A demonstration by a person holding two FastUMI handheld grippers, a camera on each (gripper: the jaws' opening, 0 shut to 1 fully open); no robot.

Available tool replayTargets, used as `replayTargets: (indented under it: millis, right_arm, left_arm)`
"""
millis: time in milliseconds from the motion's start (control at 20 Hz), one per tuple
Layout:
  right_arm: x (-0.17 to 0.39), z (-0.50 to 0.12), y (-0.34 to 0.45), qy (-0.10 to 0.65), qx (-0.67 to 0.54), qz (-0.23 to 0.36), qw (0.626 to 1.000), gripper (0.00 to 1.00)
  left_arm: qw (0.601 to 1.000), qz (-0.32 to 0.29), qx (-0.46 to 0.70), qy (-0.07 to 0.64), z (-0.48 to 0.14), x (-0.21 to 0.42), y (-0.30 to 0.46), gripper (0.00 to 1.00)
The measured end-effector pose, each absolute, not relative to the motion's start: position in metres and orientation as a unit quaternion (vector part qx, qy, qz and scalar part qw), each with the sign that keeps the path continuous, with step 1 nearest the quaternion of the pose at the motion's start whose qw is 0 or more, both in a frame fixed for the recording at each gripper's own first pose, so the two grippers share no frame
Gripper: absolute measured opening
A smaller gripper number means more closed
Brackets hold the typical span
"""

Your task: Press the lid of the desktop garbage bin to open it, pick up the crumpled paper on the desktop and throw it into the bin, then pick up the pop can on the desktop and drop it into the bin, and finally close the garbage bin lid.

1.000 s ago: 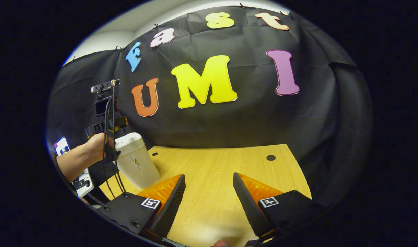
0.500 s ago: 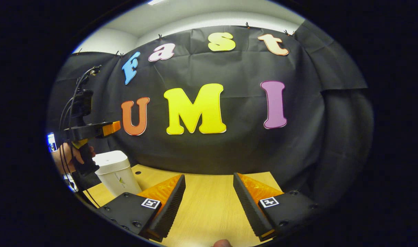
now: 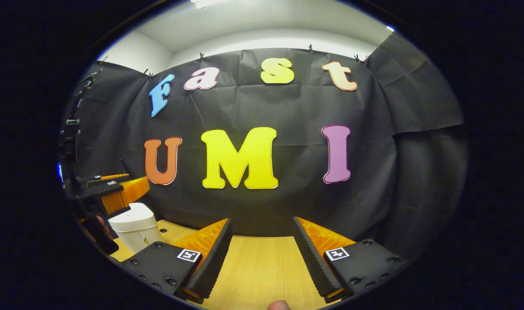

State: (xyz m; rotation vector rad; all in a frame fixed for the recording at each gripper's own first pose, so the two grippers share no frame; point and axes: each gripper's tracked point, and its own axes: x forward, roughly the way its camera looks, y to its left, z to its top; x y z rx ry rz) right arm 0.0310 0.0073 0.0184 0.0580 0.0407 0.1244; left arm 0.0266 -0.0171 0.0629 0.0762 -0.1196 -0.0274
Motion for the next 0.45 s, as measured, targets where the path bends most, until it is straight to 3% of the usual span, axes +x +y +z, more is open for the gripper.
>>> replayTargets:
  millis: [450]
  right_arm:
    - [0.03,0.029,0.024,0.005,0.025,0.07,0.997,0.87]
  left_arm:
    - [0.997,-0.034,0.045,-0.046,0.053,0.01,-0.037,0.84]
